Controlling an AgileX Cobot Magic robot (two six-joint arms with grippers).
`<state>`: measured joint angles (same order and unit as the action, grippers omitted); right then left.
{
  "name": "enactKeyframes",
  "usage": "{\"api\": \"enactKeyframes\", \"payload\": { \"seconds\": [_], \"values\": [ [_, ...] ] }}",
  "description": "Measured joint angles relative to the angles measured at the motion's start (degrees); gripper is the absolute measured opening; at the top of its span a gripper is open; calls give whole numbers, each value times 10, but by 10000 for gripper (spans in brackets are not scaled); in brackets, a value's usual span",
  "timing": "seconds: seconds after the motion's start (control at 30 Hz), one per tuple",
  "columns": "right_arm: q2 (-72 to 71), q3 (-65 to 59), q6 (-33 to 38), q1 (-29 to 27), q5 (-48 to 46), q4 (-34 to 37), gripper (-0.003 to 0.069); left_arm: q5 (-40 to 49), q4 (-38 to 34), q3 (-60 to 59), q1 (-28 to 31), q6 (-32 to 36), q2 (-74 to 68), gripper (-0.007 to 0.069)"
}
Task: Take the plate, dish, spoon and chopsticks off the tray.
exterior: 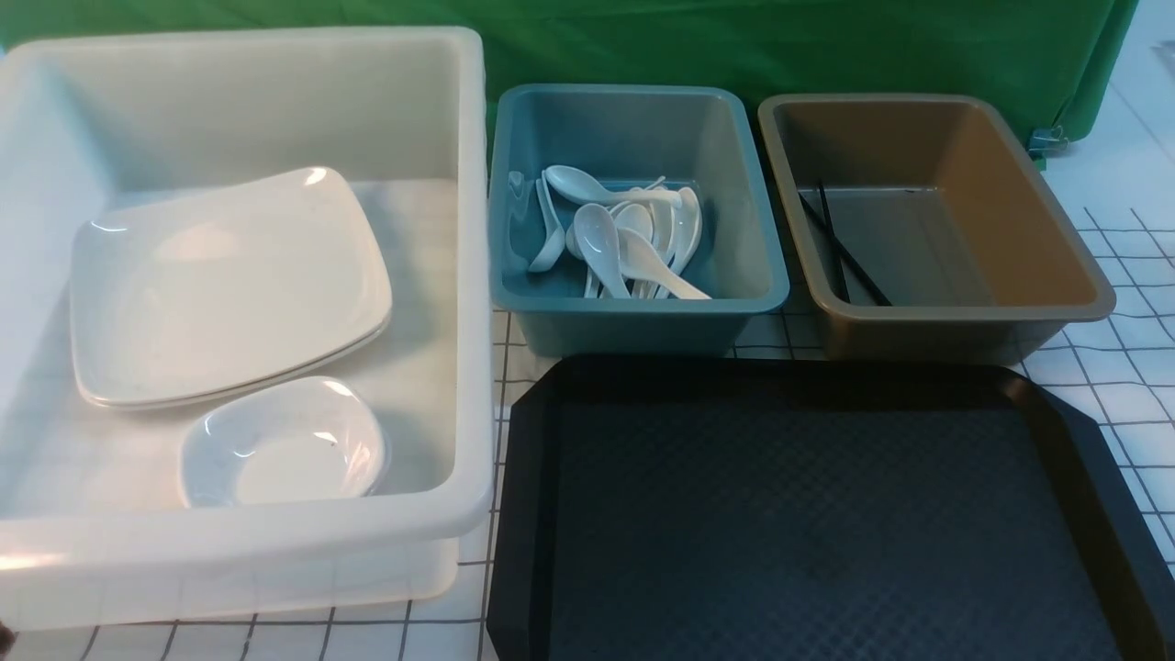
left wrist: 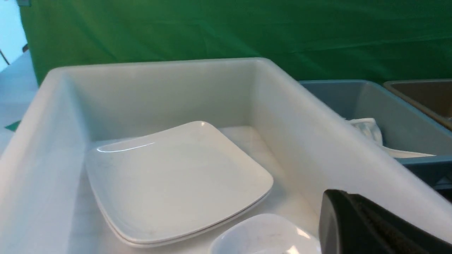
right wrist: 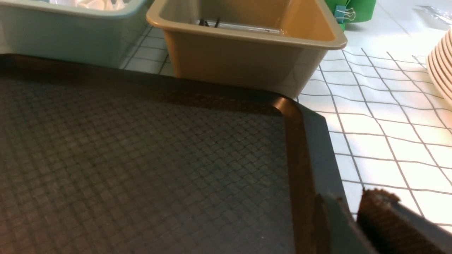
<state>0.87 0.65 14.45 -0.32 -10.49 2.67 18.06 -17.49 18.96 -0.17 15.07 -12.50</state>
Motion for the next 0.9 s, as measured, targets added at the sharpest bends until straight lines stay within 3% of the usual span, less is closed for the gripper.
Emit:
{"api": "enactKeyframes", "payload": {
  "seconds": [0.17,0.27,0.9],
  "values": [
    [0,0,0,0,0,0,191,-33,113,-105,-6,-124,63,0],
    [0,0,0,0,0,0,195,-42,145,-155,-14,-159,100,0],
    [0,0,0,0,0,0,206,-52,156,-193,-28,-175,125,4]
  ]
}}
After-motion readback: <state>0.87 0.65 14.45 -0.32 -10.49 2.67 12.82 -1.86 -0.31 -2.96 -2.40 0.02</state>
